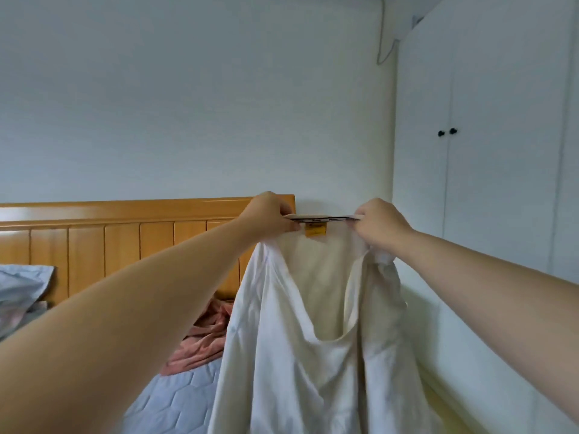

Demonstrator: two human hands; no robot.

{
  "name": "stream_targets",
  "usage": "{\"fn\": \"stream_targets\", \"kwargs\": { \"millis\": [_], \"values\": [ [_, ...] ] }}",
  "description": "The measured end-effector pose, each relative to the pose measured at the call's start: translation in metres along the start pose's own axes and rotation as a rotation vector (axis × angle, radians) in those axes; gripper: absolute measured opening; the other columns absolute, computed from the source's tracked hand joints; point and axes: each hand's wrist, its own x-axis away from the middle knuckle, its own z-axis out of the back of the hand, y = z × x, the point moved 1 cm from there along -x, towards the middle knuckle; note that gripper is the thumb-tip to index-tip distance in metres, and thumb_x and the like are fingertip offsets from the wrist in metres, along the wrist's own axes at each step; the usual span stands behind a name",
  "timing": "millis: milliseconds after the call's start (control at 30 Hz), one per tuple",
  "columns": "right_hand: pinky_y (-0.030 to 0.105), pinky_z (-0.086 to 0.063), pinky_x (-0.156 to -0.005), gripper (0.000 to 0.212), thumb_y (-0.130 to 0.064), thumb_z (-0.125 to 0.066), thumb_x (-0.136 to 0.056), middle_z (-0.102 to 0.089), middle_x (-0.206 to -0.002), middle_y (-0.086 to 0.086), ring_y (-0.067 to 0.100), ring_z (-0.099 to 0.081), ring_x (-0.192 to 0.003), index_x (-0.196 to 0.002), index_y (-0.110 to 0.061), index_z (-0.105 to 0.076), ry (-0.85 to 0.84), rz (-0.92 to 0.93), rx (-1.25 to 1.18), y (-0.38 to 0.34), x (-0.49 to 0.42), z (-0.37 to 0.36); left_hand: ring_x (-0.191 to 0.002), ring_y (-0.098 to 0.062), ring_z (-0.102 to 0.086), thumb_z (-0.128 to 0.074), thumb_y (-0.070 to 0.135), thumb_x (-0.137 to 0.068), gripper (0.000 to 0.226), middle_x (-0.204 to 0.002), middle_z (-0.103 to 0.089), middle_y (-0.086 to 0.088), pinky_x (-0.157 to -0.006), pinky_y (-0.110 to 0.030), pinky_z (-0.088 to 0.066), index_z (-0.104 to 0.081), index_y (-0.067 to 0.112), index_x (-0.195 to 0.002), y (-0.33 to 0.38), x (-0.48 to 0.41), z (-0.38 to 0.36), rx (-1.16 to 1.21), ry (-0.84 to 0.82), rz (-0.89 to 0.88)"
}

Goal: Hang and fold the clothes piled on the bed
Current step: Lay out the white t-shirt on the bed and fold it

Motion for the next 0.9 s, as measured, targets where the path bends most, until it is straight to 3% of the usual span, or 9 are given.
{"fn": "stream_targets", "kwargs": {
  "millis": [67,233,367,500,600,767,833,900],
  "values": [
    [0.026,-0.035,-0.054,0.013,-0.006,-0.051,-0.084,-0.056,-0.072,0.008,0.027,-0.052,-0.069,-0.074,-0.006,-0.060,0.092,-0.039,0.071,0.002,-0.007,0.006,-0.069,-0.016,-0.050,-0.066,0.013,-0.084,0.009,-0.066,-0.050,0.003,-0.054,-0.022,-0.037,-0.067,0.013,-0.075,0.001,-0.006,0.002,-0.097,0.050,-0.023],
    [0.026,-0.036,-0.059,0.017,0.003,-0.047,-0.081,-0.059,-0.082,0.010,0.030,-0.054,-0.075,-0.083,-0.006,-0.061,0.219,-0.165,0.192,0.017,-0.023,0.018,-0.069,-0.023,-0.050,-0.053,0.003,-0.084,0.017,-0.073,-0.055,-0.006,-0.058,-0.027,-0.042,-0.065,0.013,-0.075,0.001,-0.030,-0.012,-0.095,0.121,0.044],
    [0.023,-0.033,-0.056,0.024,0.012,-0.042,-0.077,-0.048,-0.069,0.005,0.023,-0.048,-0.067,-0.078,-0.008,-0.055,0.279,-0.285,0.278,0.041,-0.039,0.044,-0.066,-0.023,-0.049,-0.048,0.001,-0.084,0.018,-0.067,-0.051,-0.006,-0.050,-0.023,-0.036,-0.057,0.010,-0.071,0.025,-0.066,-0.029,-0.031,0.115,0.036],
    [0.025,-0.035,-0.060,0.024,0.011,-0.042,-0.080,-0.043,-0.066,0.004,0.024,-0.049,-0.071,-0.070,-0.009,-0.049,0.353,-0.358,0.328,0.077,-0.055,0.092,-0.070,-0.027,-0.052,-0.042,-0.003,-0.081,0.024,-0.070,-0.054,-0.006,-0.053,-0.024,-0.037,-0.064,0.007,-0.079,0.072,-0.110,-0.049,-0.002,0.120,0.012],
    [0.021,-0.028,-0.050,0.028,0.010,-0.045,-0.080,-0.042,-0.064,0.004,0.022,-0.047,-0.064,-0.061,-0.011,-0.040,0.429,-0.348,0.383,0.105,-0.067,0.140,-0.070,-0.028,-0.049,-0.040,-0.002,-0.081,0.021,-0.067,-0.048,-0.003,-0.056,-0.026,-0.037,-0.054,0.011,-0.072,0.118,-0.145,-0.063,0.034,0.140,-0.029],
    [0.029,-0.037,-0.062,0.013,0.005,-0.048,-0.083,-0.047,-0.085,0.008,0.028,-0.049,-0.076,-0.080,-0.008,-0.051,0.588,-0.346,0.547,0.143,-0.076,0.219,-0.083,-0.028,-0.055,-0.042,-0.002,-0.085,0.024,-0.086,-0.056,-0.006,-0.067,-0.029,-0.040,-0.061,0.013,-0.088,0.204,-0.195,-0.078,0.075,0.212,-0.099],
    [0.029,-0.039,-0.066,0.014,0.004,-0.047,-0.084,-0.048,-0.086,0.008,0.029,-0.054,-0.083,-0.083,-0.008,-0.054,0.535,-0.416,0.614,0.162,-0.073,0.241,-0.090,-0.029,-0.057,-0.042,-0.004,-0.084,0.029,-0.093,-0.058,-0.007,-0.069,-0.031,-0.042,-0.062,0.011,-0.096,0.231,-0.203,-0.088,-0.005,0.201,-0.141],
    [0.028,-0.040,-0.068,0.012,0.001,-0.046,-0.085,-0.050,-0.083,0.006,0.027,-0.054,-0.082,-0.080,-0.009,-0.051,0.334,-0.500,0.705,0.186,-0.065,0.254,-0.089,-0.027,-0.057,-0.042,-0.005,-0.084,0.030,-0.095,-0.058,-0.007,-0.070,-0.032,-0.042,-0.062,0.011,-0.099,0.245,-0.204,-0.105,-0.147,0.176,-0.197]
  ]
}}
